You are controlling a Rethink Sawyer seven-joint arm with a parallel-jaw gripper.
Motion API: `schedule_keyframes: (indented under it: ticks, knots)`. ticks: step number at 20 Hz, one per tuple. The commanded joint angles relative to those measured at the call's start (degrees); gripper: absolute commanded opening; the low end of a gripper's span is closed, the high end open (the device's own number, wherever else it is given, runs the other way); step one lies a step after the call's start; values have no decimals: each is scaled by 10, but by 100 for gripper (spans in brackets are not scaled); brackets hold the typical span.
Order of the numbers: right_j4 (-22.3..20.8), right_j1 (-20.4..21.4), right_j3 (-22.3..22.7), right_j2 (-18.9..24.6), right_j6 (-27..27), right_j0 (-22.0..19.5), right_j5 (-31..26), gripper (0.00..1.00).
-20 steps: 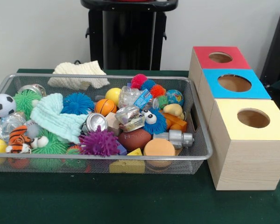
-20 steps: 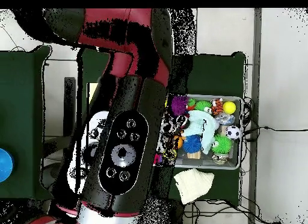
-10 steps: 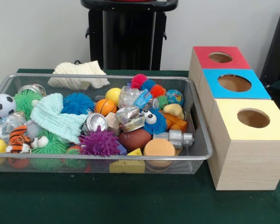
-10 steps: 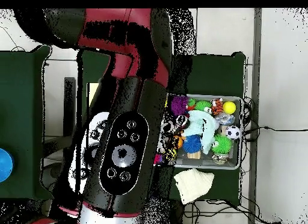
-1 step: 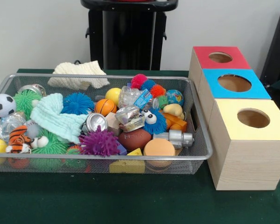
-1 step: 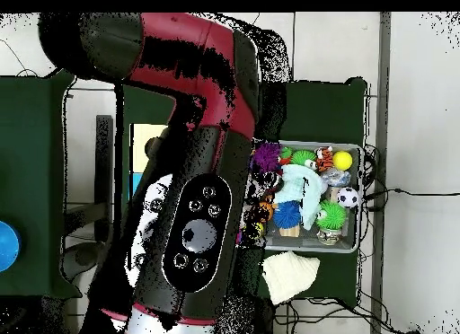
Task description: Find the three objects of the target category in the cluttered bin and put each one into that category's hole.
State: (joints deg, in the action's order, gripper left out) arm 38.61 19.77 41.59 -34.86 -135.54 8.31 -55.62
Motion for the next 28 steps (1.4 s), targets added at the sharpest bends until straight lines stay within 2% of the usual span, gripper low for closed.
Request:
schedule_keyframes:
  ticks: [1,5,10,13,16,20,28]
  knots:
    - [3,19,145,93,-75,-2,45,0]
    - [3,32,176,110,-66,-4,34,0]
    - [21,54,253,174,-7,-12,114,0]
    - [16,60,267,195,11,-22,132,0]
    - [-7,61,261,210,39,-33,154,0]
    - [-41,62,242,186,12,-22,146,0]
    - [-60,67,215,179,-18,-19,90,0]
